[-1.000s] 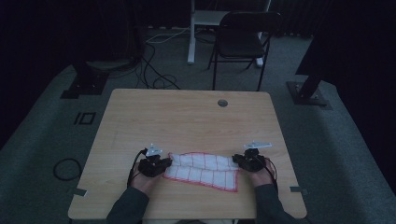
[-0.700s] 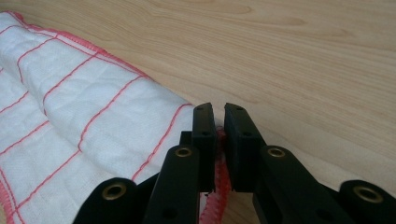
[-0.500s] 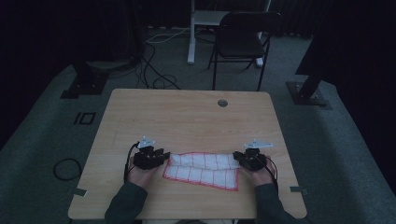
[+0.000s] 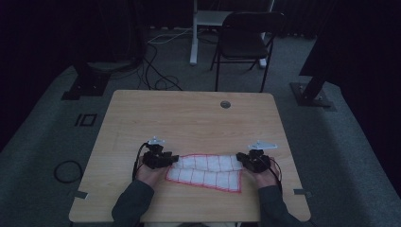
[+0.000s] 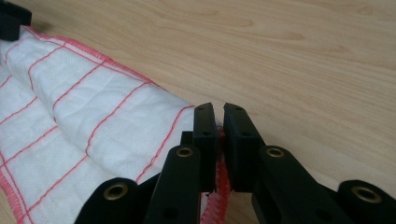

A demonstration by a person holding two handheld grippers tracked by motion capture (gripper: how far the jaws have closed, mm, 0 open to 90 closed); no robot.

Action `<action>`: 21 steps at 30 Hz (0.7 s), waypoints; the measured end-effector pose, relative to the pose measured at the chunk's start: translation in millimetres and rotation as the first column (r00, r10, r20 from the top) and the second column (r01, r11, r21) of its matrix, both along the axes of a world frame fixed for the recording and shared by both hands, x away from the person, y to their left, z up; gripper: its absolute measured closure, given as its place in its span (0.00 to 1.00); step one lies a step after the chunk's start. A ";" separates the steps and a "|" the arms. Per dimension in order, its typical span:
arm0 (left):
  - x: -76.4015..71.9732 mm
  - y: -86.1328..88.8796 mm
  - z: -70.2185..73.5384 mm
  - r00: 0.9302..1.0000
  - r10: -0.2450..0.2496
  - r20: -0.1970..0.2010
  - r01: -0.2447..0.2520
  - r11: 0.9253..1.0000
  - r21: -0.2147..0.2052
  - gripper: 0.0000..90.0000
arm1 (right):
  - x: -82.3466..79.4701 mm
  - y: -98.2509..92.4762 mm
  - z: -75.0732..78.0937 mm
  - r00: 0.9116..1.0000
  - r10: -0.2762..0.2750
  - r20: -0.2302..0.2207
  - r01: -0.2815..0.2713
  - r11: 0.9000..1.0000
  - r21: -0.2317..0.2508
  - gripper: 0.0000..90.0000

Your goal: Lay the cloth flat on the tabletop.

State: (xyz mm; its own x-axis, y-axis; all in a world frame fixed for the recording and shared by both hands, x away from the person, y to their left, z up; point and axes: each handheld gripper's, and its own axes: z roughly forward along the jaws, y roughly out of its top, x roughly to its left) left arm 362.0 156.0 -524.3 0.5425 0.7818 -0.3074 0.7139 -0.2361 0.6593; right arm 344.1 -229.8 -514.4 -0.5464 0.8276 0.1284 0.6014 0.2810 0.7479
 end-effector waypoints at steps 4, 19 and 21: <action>-1.2 -2.6 6.7 0.999 -0.034 0.036 0.033 0.999 0.021 0.89 | 0.8 0.6 3.0 1.000 0.000 0.016 0.000 1.000 0.001 0.94; 20.0 -6.6 24.0 0.989 0.027 0.147 -0.031 0.999 0.026 0.95 | 13.6 0.9 10.7 0.998 -0.039 0.055 0.037 0.999 0.030 0.94; 22.4 -7.3 27.6 0.987 0.030 0.159 -0.035 0.999 0.027 0.95 | 15.4 1.0 11.2 0.997 -0.047 0.059 0.045 0.998 0.035 0.94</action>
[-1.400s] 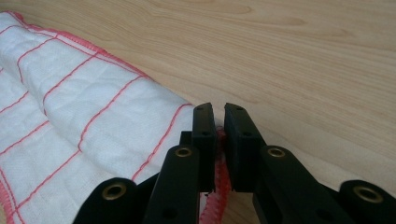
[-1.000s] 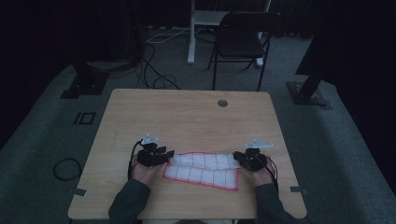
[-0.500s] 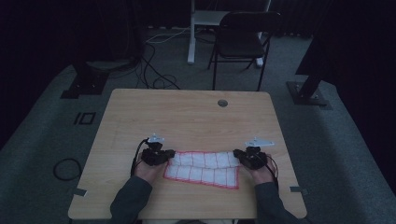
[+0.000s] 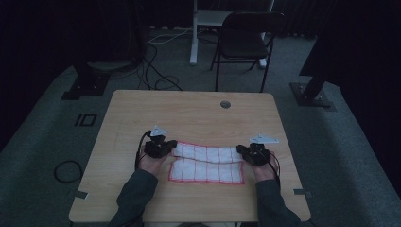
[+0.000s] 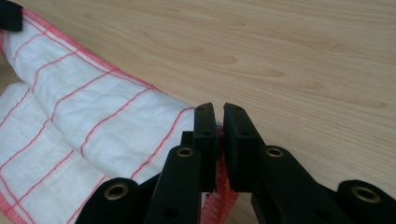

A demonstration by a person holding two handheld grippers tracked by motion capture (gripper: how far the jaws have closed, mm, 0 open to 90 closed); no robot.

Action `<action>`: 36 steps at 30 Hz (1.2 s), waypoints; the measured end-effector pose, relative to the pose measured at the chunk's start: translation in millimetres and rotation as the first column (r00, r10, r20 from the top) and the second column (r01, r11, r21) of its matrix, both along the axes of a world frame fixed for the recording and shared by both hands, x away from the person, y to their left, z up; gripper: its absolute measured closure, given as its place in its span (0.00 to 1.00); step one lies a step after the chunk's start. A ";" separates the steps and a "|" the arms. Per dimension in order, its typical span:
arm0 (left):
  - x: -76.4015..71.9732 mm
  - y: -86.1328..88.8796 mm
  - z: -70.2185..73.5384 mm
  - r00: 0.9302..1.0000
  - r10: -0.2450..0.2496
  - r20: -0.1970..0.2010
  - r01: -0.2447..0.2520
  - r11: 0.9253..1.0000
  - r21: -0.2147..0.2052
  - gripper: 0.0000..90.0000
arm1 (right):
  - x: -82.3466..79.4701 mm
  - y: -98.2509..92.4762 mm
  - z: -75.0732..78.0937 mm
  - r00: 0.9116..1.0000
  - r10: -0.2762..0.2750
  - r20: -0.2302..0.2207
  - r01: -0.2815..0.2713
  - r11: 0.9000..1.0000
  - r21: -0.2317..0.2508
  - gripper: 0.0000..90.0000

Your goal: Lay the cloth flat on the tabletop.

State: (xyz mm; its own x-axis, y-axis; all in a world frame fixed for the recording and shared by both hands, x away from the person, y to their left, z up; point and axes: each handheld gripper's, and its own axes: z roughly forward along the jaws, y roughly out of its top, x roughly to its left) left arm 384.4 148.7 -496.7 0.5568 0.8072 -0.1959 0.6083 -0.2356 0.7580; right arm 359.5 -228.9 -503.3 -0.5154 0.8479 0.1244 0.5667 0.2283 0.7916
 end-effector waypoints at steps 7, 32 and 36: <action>11.8 -2.6 5.1 0.999 0.027 0.020 -0.027 1.000 0.000 0.95 | 10.5 2.2 4.7 1.000 -0.020 0.022 0.020 1.000 -0.013 0.95; 34.1 -9.2 5.7 0.994 0.104 0.043 -0.103 0.994 -0.031 0.73 | 52.9 7.3 13.2 0.996 -0.059 0.071 0.070 0.985 -0.159 0.71; 23.9 -12.6 7.3 0.997 0.070 0.044 -0.069 0.997 -0.022 0.73 | 44.4 2.4 9.5 0.997 -0.057 0.057 0.066 0.985 -0.162 0.69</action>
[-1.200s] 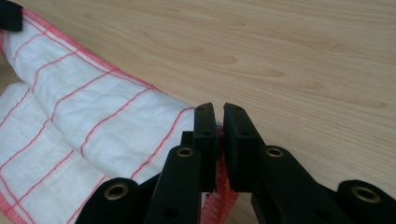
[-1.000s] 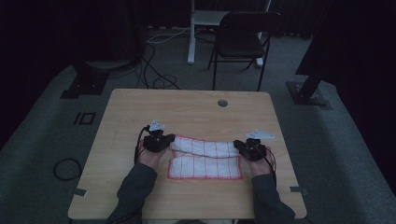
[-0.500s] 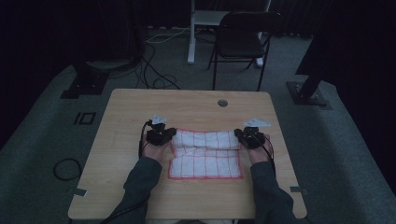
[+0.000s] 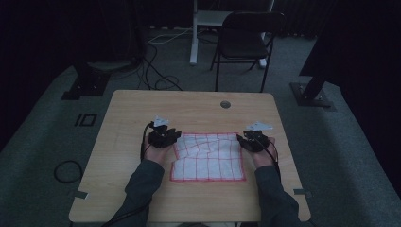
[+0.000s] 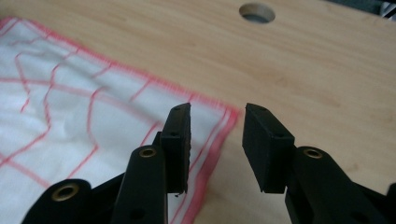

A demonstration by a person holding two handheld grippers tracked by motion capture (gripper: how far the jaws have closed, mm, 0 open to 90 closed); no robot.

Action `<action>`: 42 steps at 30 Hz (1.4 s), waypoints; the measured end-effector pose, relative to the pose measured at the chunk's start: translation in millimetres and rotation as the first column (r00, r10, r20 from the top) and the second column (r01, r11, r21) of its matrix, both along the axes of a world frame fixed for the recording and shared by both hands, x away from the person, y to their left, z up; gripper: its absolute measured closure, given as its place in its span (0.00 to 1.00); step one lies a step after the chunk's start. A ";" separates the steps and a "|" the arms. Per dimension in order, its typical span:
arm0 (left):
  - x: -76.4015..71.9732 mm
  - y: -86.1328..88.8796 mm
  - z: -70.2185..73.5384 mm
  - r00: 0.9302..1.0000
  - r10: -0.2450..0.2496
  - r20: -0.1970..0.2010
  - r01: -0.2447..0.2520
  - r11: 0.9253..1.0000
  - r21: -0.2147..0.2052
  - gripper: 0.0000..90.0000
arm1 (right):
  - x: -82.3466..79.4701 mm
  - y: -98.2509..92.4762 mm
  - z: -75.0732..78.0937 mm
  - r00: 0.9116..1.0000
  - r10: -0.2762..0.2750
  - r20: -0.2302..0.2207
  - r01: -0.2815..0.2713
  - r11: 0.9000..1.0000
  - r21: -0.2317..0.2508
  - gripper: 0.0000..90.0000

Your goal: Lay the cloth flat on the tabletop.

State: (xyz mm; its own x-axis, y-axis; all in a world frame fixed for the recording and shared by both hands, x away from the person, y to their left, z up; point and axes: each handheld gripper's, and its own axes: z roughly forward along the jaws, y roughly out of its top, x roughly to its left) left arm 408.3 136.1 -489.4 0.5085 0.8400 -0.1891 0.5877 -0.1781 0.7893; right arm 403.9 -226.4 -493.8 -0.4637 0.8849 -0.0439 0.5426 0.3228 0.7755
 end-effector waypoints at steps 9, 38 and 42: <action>-22.0 -9.7 -11.9 0.997 -0.078 -0.017 0.079 0.994 0.079 0.79 | -26.8 -0.5 -8.6 0.999 0.043 -0.014 -0.043 0.999 0.018 0.70; -24.0 -14.0 -45.9 0.988 -0.091 -0.124 0.107 0.986 0.128 0.92 | -50.3 18.7 -48.6 0.990 0.107 -0.094 -0.104 0.994 0.038 0.71; -21.4 -9.4 -45.9 0.988 -0.083 -0.130 0.099 0.988 0.119 0.93 | -53.5 18.2 -48.9 0.990 0.108 -0.093 -0.105 0.994 0.038 0.71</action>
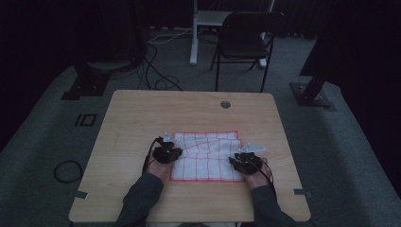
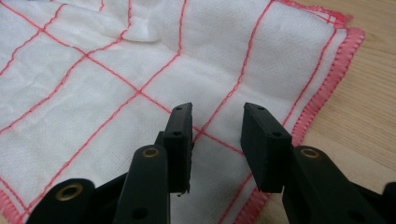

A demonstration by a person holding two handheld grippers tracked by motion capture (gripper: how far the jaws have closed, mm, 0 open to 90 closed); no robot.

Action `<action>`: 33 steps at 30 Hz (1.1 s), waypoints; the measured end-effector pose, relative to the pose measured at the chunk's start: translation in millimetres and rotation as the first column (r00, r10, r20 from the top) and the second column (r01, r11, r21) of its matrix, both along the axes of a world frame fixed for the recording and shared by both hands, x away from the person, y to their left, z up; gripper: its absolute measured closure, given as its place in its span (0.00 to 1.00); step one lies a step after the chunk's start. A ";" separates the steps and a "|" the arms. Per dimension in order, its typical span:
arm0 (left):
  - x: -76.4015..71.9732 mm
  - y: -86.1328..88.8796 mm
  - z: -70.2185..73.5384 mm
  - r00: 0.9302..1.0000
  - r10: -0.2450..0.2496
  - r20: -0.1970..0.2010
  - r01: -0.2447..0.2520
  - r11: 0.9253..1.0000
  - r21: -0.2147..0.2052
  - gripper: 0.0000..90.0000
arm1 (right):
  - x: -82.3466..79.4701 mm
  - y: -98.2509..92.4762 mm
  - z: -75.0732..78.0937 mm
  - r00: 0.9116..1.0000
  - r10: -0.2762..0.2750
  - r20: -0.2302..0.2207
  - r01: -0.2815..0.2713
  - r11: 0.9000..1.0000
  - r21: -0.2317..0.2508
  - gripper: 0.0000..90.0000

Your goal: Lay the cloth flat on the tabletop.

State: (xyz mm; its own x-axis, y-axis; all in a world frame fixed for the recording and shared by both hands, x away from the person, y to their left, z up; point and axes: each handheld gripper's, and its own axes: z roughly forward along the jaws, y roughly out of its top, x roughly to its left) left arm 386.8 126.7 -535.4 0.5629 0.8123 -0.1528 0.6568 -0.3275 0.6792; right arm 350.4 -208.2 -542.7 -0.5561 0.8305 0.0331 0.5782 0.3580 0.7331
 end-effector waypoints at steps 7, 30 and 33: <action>5.3 10.6 0.0 1.000 0.030 -0.001 -0.030 1.000 0.000 0.95 | -5.6 -0.6 -0.7 1.000 0.008 0.002 -0.008 1.000 0.007 0.71; 3.5 25.5 -1.2 0.997 0.067 0.026 -0.067 0.998 0.011 0.95 | -39.8 10.9 -1.1 0.999 0.035 -0.006 -0.035 0.999 0.027 0.67; 1.8 27.6 -1.3 0.998 0.061 0.026 -0.061 0.998 0.010 0.94 | -43.1 12.7 -1.2 0.999 0.040 -0.007 -0.039 0.999 0.029 0.67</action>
